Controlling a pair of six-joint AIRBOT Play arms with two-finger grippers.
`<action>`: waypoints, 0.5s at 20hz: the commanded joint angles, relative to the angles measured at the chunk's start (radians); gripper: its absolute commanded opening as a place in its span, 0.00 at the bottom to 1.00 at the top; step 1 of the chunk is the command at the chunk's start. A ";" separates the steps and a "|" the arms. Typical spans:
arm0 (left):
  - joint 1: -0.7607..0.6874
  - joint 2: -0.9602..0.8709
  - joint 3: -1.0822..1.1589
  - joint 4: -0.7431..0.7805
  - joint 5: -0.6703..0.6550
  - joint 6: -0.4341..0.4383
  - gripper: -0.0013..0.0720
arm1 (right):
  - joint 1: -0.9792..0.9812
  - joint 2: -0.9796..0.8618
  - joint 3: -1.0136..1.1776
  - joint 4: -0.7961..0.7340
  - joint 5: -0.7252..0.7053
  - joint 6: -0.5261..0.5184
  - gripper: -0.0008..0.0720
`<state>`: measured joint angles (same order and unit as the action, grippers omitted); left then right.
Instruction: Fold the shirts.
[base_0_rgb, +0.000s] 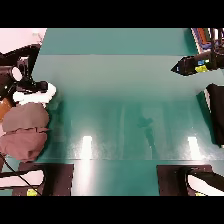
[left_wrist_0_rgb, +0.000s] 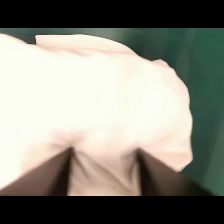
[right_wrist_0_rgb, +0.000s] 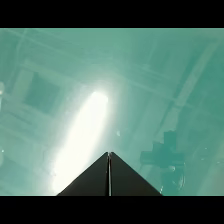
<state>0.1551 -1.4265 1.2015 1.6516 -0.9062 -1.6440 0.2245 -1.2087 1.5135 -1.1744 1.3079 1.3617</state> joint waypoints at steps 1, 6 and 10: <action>0.008 0.005 0.026 0.005 0.007 0.002 0.06 | 0.001 0.000 0.001 0.005 0.001 0.001 0.03; -0.001 0.185 0.172 -0.009 -0.040 0.031 0.05 | 0.000 0.040 0.002 0.004 -0.025 0.001 0.03; -0.096 0.407 0.360 -0.009 -0.131 0.075 0.05 | 0.000 0.161 0.002 0.001 -0.164 0.001 0.03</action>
<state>0.1139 -1.1538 1.4471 1.6470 -0.9714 -1.6054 0.2249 -1.1160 1.5139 -1.1706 1.2388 1.3624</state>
